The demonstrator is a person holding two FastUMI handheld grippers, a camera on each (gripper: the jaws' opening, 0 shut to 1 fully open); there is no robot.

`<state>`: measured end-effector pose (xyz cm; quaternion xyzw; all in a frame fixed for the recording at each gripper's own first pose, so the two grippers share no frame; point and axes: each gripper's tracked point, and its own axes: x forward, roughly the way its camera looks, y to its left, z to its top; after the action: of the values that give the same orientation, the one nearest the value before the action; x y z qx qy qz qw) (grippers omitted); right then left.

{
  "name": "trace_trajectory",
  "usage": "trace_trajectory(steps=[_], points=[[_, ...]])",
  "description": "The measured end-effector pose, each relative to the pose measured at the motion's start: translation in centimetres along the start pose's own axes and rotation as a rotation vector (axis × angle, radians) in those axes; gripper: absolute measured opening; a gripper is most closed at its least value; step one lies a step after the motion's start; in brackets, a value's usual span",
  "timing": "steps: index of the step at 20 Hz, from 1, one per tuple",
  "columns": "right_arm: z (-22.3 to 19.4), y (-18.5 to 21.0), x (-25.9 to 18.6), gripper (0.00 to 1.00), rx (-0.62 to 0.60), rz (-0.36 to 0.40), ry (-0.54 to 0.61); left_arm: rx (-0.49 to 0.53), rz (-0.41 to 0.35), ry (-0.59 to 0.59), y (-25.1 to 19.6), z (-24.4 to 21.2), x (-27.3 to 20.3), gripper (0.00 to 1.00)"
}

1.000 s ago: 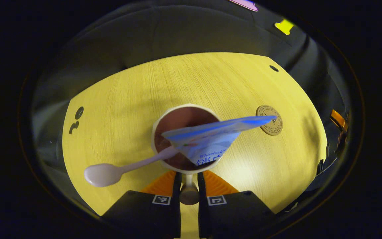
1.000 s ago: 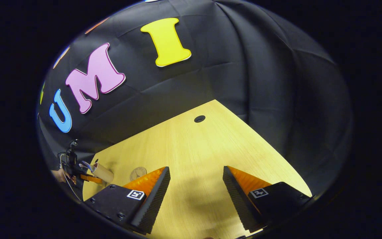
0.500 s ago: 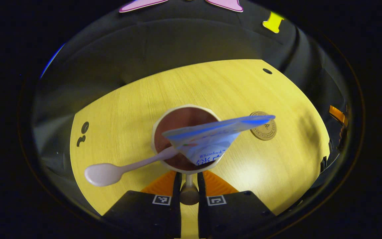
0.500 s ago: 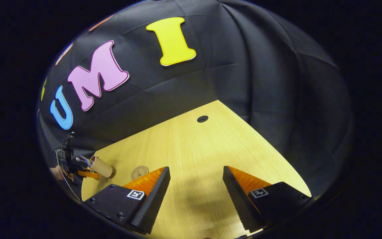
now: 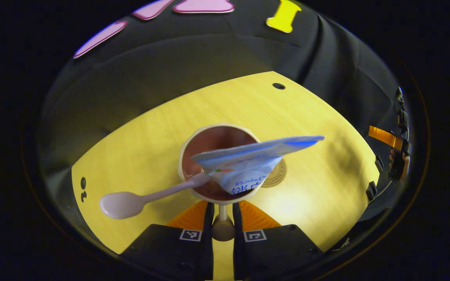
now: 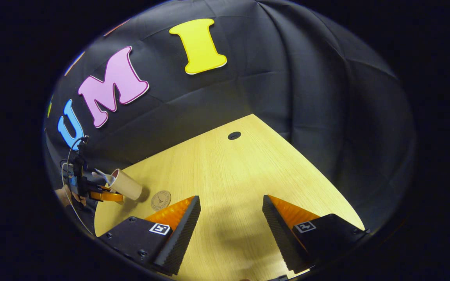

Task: Put the toothbrush and toothpaste on the desktop into the cup, then pick up the cup and place it on the coaster on the desktop.

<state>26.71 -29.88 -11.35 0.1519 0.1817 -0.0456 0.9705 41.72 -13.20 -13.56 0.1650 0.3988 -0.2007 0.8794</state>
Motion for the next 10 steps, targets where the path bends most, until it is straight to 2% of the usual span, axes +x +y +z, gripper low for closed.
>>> trace_trajectory(steps=[8,9,10], points=[[-0.5,-1.0,-1.0,0.98,-0.002,-0.013,-0.008,0.096,-0.085,0.055,-5.7,1.3,3.7,0.24],[-0.7,-1.3,-1.3,0.98,0.0,-0.018,-0.011,0.106,-0.089,0.062,-5.9,1.4,3.9,0.2],[-1.0,-1.6,-1.4,0.98,0.005,-0.022,-0.008,0.116,-0.088,0.07,-5.9,1.6,4.2,0.24]])
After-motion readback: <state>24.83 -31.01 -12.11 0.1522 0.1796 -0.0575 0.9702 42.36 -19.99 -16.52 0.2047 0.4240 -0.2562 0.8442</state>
